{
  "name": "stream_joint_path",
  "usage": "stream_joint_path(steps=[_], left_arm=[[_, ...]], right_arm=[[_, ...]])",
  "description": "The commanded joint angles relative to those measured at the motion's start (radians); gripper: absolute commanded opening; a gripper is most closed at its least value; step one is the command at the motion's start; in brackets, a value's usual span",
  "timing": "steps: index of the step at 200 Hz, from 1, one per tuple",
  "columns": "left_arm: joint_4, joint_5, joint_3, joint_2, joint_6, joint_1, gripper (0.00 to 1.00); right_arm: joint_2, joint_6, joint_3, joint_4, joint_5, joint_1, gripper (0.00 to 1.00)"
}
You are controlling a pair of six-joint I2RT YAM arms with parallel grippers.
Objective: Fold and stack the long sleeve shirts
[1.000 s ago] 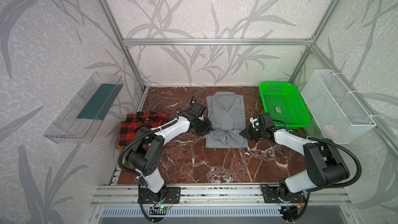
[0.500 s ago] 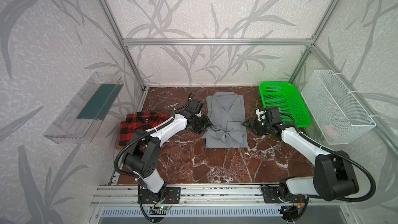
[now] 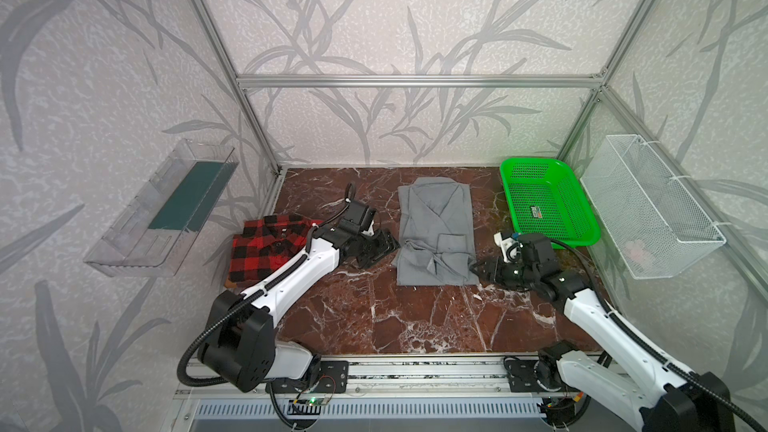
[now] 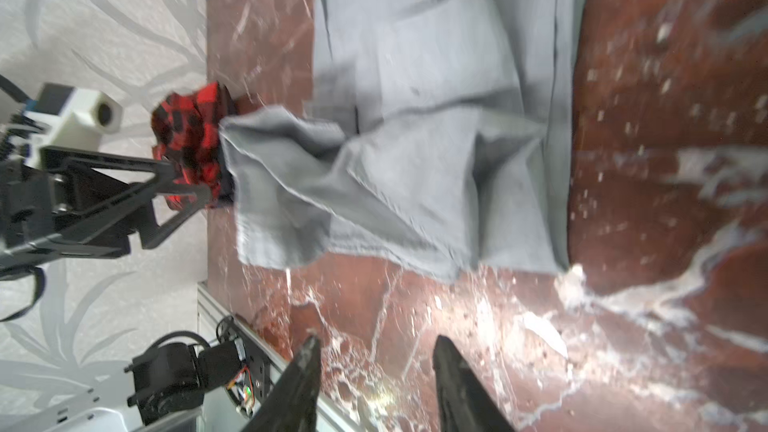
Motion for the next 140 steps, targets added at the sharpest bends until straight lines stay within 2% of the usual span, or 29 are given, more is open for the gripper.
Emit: stream_joint_path(steps=[1, 40, 88, 140], left_arm=[[0.052, 0.04, -0.075, -0.016, 0.001, -0.023, 0.69], [0.111, 0.059, -0.115, 0.035, -0.017, -0.103, 0.67], [0.148, 0.071, -0.056, 0.142, -0.024, -0.166, 0.67], [0.12, 0.09, 0.068, 0.27, 0.01, -0.171, 0.66]], right_arm=[[0.008, 0.026, -0.078, 0.045, 0.017, 0.033, 0.42], [0.137, 0.009, -0.072, 0.151, 0.089, 0.15, 0.41], [0.362, -0.011, -0.019, 0.24, 0.069, 0.156, 0.41], [0.45, -0.022, 0.062, 0.257, 0.115, 0.155, 0.39]])
